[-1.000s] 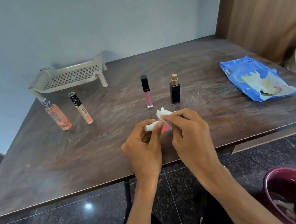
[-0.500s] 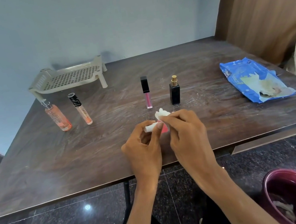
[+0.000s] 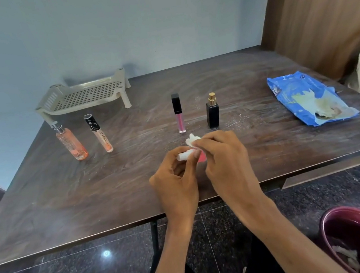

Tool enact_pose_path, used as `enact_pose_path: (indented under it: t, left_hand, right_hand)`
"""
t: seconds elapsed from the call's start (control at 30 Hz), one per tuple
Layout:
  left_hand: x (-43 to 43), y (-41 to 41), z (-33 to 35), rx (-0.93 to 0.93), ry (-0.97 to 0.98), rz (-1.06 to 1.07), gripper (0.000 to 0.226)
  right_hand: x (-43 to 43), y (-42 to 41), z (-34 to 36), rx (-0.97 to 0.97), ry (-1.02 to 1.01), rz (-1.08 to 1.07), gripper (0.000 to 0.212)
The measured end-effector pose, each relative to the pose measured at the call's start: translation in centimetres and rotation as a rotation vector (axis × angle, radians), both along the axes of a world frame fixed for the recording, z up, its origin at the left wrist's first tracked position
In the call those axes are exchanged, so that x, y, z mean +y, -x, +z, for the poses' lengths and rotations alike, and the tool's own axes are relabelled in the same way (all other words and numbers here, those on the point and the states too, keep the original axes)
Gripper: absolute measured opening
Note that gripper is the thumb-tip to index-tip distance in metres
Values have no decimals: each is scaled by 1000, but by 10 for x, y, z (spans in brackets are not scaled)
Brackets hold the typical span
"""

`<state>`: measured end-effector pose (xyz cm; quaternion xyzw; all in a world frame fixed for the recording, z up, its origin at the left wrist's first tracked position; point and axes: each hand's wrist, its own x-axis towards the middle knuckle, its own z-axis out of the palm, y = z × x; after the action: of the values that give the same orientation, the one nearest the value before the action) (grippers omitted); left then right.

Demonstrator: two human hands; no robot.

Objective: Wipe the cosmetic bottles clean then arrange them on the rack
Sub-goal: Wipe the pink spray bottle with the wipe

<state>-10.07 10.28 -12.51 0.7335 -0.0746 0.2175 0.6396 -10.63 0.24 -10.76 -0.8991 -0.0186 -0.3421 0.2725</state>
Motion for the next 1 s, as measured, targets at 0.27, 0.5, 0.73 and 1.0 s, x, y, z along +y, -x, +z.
enact_pose_path:
  t: [0.27, 0.5, 0.73, 1.0]
  left_hand:
    - [1, -3, -4, -14, -21, 2, 14]
    - [1, -2, -3, 0, -21, 11, 15]
    - [0, 0, 1, 7, -4, 13, 16]
    - [0, -3, -1, -46, -90, 1, 34]
  right_hand:
    - [-22, -1, -10, 96, -30, -91, 39]
    - [-15, -5, -4, 96, 9, -55, 32]
    - [-9, 5, -10, -4, -61, -8, 31]
    - [-25, 1, -15, 46, -95, -59, 33]
